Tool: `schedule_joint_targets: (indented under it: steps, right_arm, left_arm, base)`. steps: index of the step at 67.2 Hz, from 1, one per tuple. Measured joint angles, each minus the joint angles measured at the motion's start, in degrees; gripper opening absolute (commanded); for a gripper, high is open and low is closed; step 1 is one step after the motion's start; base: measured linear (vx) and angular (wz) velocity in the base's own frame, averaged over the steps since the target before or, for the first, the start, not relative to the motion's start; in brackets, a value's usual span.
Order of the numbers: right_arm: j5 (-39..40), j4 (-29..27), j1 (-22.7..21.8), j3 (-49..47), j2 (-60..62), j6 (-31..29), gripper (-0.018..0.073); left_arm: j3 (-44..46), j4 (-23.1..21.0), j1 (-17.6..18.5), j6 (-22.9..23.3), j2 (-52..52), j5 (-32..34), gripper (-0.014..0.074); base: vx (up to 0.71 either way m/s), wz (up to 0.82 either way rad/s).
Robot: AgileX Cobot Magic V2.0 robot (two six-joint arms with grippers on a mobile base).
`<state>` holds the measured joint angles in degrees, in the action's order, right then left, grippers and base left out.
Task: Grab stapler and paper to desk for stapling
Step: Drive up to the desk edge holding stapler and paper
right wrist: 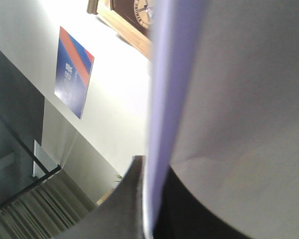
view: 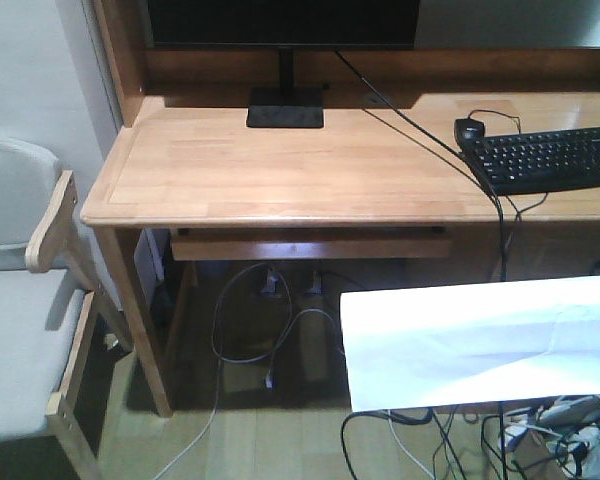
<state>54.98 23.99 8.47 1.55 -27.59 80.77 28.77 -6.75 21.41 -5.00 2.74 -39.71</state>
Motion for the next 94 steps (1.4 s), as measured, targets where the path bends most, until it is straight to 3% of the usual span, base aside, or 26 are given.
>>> schedule_joint_targets:
  steps: [94]
  right_arm:
    - [0.0,0.0,0.0,0.0,0.0,0.0,-0.0005]
  left_arm:
    - [0.0,0.0,0.0,0.0,0.0,0.0,-0.0006]
  base:
    - [0.17,-0.02]
